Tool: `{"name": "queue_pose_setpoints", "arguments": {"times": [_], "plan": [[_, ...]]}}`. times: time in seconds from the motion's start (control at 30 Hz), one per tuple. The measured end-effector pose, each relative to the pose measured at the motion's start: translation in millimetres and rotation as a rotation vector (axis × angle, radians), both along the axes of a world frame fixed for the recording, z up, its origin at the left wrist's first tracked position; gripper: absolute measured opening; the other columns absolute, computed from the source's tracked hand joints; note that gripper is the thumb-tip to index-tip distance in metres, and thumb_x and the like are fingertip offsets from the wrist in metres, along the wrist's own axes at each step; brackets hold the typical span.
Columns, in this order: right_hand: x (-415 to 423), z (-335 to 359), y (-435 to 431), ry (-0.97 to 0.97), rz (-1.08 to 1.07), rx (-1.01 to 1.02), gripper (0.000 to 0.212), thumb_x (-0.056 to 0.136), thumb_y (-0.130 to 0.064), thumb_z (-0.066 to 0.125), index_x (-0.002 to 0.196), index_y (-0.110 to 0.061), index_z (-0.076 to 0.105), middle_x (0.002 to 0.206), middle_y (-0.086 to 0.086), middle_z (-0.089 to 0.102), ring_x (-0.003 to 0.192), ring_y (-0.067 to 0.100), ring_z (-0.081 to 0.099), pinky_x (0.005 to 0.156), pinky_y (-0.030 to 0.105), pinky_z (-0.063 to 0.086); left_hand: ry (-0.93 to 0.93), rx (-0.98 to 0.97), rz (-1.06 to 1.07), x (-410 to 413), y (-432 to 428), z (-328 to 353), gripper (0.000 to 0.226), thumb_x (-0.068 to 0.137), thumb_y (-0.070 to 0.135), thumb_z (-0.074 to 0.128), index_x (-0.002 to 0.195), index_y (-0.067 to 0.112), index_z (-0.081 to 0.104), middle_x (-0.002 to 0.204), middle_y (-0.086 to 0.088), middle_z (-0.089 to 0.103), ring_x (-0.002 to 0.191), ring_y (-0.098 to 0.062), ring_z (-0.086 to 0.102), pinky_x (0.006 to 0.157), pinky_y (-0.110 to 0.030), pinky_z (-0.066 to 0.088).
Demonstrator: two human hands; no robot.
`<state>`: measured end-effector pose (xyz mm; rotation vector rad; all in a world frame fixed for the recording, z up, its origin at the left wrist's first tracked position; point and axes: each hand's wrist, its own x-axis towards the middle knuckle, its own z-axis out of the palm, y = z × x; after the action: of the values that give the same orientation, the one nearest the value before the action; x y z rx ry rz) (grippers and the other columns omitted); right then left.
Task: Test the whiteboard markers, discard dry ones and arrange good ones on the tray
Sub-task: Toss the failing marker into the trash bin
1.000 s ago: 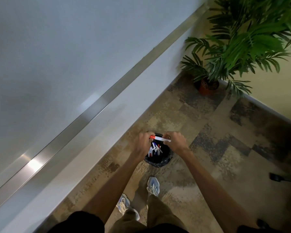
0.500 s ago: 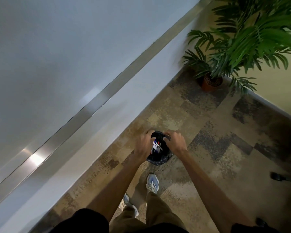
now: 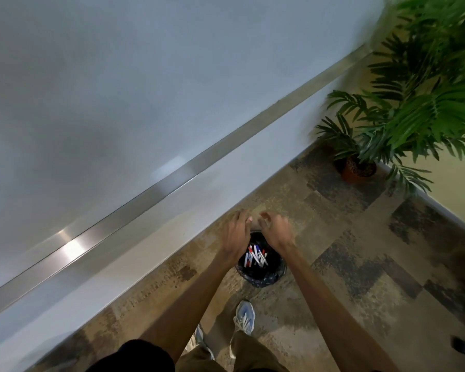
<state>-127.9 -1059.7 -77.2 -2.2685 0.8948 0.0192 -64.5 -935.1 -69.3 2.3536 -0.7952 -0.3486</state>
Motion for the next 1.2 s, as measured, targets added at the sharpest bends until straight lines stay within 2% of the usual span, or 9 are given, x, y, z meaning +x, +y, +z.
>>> {"name": "queue_pose_setpoints", "arguments": {"times": [0.07,0.2,0.33,0.47,0.57,0.7,0.83,1.0,1.2], "plan": [[5.3,4.5,7.2,-0.017,0.012,-0.003,0.035,0.097,-0.036,0.054,0.12,-0.013,0.067,0.115,0.007,0.072,0.106,0.027,0.066,0.092,0.035,0.051,-0.036,0.004,0.037,5.2,10.5,2.8,0.047,0.105,0.037,0.028,0.134,0.01,0.052,0.135,-0.01,0.057,0.12,-0.029,0.055,0.099,-0.041,0.045],[20.4,22.9,22.3,-0.086,0.057,-0.017,0.04,0.098,-0.04,0.052,0.123,-0.012,0.066,0.116,0.009,0.071,0.106,0.028,0.067,0.091,0.035,0.051,-0.108,-0.015,0.127,17.8,28.2,18.0,0.04,0.106,0.029,0.034,0.138,0.01,0.049,0.144,-0.009,0.05,0.132,-0.025,0.046,0.107,-0.037,0.034],[43.2,45.3,36.0,-0.209,0.099,-0.042,0.043,0.098,-0.046,0.051,0.122,-0.013,0.065,0.116,0.006,0.071,0.105,0.024,0.067,0.091,0.035,0.051,-0.16,-0.022,0.203,36.2,44.7,32.3,0.041,0.106,0.032,0.034,0.14,0.014,0.047,0.15,-0.006,0.044,0.141,-0.022,0.036,0.116,-0.036,0.024],[71.1,66.3,50.8,-0.277,0.161,-0.07,0.045,0.099,-0.051,0.048,0.124,-0.016,0.063,0.121,0.003,0.068,0.113,0.022,0.062,0.099,0.045,0.047,-0.228,-0.02,0.275,56.1,61.9,52.2,0.046,0.105,0.036,0.03,0.141,0.012,0.047,0.15,-0.007,0.043,0.142,-0.024,0.036,0.117,-0.039,0.023],[92.2,85.7,61.2,-0.319,0.208,-0.103,0.048,0.099,-0.052,0.045,0.128,-0.017,0.06,0.129,0.003,0.064,0.12,0.022,0.057,0.106,0.044,0.041,-0.273,-0.016,0.324,69.6,78.4,67.5,0.048,0.105,0.037,0.029,0.141,0.012,0.047,0.151,-0.008,0.042,0.143,-0.024,0.034,0.118,-0.038,0.02],[119.5,108.1,76.5,-0.383,0.281,-0.127,0.051,0.099,-0.052,0.045,0.133,-0.016,0.056,0.137,0.006,0.059,0.13,0.024,0.049,0.108,0.044,0.035,-0.34,-0.019,0.39,86.8,106.3,86.7,0.045,0.106,0.033,0.032,0.141,0.009,0.047,0.151,-0.009,0.042,0.145,-0.022,0.031,0.118,-0.04,0.023],[140.4,127.4,103.7,-0.488,0.353,-0.127,0.048,0.1,-0.049,0.047,0.134,-0.015,0.054,0.138,0.007,0.057,0.132,0.025,0.045,0.107,0.046,0.037,-0.377,-0.017,0.485,96.2,139.9,102.2,0.045,0.106,0.034,0.031,0.142,0.011,0.045,0.153,-0.008,0.039,0.147,-0.02,0.026,0.12,-0.04,0.019],[156.6,137.4,150.3,-0.581,0.431,-0.143,0.053,0.099,-0.049,0.046,0.136,-0.011,0.05,0.141,0.008,0.052,0.132,0.026,0.045,0.103,0.048,0.041,-0.392,0.013,0.598,96.1,188.3,110.8,0.05,0.106,0.037,0.028,0.149,0.013,0.032,0.16,-0.006,0.024,0.15,-0.018,0.015,0.122,-0.039,0.012],[164.1,145.3,211.5,-0.579,0.513,-0.151,0.061,0.099,-0.053,0.045,0.146,-0.014,0.039,0.153,0.008,0.039,0.139,0.026,0.037,0.106,0.048,0.036,-0.453,0.028,0.708,86.4,253.7,121.7,0.059,0.105,0.042,0.026,0.156,0.015,0.012,0.164,-0.002,0.002,0.15,-0.012,-0.005,0.123,-0.039,0.002]]}}
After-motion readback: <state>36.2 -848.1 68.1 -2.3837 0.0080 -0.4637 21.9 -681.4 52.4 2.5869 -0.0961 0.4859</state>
